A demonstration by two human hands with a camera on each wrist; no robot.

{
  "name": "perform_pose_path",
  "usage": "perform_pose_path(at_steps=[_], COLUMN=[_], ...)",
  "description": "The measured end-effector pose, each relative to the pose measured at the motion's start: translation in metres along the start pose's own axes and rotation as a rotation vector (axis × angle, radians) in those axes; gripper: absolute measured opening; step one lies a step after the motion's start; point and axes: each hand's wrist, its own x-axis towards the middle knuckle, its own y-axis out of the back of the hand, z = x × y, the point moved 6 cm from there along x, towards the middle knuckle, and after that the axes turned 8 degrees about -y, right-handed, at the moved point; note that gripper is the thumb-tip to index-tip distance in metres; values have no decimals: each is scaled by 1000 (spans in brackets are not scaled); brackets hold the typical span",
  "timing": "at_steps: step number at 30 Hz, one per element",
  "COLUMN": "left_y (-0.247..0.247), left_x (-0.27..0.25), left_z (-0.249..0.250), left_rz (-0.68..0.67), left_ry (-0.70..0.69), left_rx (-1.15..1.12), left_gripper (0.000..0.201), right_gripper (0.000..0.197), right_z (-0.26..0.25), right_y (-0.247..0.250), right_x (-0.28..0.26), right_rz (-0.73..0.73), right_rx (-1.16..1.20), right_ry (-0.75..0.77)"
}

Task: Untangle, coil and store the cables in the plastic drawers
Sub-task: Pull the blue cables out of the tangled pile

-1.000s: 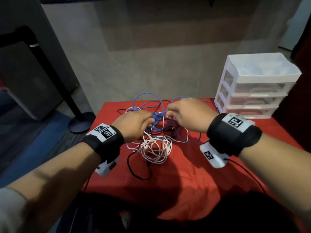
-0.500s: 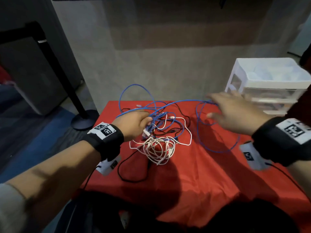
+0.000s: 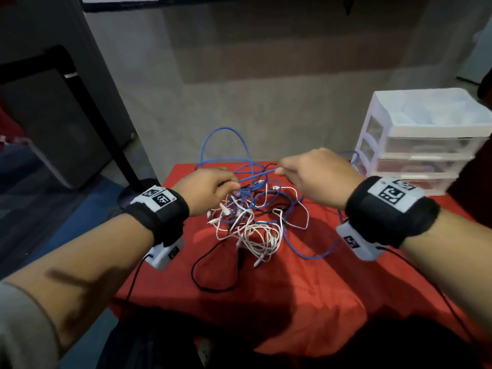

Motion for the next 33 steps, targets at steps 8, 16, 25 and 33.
perform_pose_path(at_steps=[8,16,25,33], left_y=[-17,-17,-4,-11], left_x=[6,-4,-43,-56], left_z=[-26,-25,-64,-66], left_rz=[-18,16,136,19], left_ry=[70,117,405,557], left_rx=[108,-36,-103,-10], left_gripper=[44,41,27,19], right_gripper=[37,29,15,23], right_z=[15,25,75,89], right_y=[41,45,52,41], right_x=[-25,-33,-42,-42], right_rz=[152,117,31,-20], right_rx=[107,151,202,259], right_ry=[77,49,-117,-158])
